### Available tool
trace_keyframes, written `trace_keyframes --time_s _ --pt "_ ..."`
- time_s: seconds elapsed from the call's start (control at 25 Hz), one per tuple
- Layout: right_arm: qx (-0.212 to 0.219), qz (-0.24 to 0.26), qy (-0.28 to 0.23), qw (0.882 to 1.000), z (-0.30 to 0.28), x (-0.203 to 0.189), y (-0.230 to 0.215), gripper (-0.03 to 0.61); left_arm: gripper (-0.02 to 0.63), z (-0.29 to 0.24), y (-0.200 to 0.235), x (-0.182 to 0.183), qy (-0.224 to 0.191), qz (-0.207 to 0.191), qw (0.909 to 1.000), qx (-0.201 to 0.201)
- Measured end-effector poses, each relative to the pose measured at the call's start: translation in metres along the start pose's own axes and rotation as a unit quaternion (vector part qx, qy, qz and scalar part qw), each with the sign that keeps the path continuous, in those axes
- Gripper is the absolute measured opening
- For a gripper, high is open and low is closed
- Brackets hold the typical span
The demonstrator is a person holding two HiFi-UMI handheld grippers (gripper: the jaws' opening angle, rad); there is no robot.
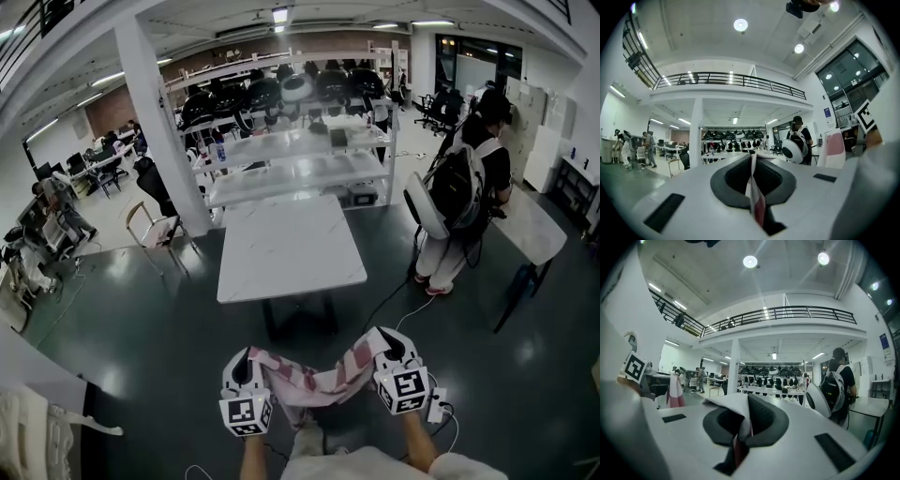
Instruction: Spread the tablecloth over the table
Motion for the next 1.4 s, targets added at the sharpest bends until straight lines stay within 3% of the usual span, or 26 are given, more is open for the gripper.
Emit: trace_keyframes --time_s 0.44,0.96,1.4 --pt "-0.001 0.011 0.000 1.000 -0.080 -0.003 -0.012 0.014 0.028 -0.079 0.035 -0.009 -0.021 0.002 0.9998 0.001" --pt "-0.001 0.028 -0.012 1.000 -0.213 0.025 0.007 0.014 0.028 -0.190 0.123 -0.007 -0.048 0.013 0.9987 -0.006" --pt "-0.015 0.033 -0.019 0.999 -0.299 0.023 0.014 0.014 0.028 -0.269 0.179 -0.016 -0.071 0.015 0.9972 -0.019"
Point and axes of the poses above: the fingertips, and each gripper's own axes: z backward along the fingers, y to its left, x out of its top, the point moved 1 cm from there along z, backward along the fingers, and after that the axes turned 10 degrees about -z, right-handed, at the moved point
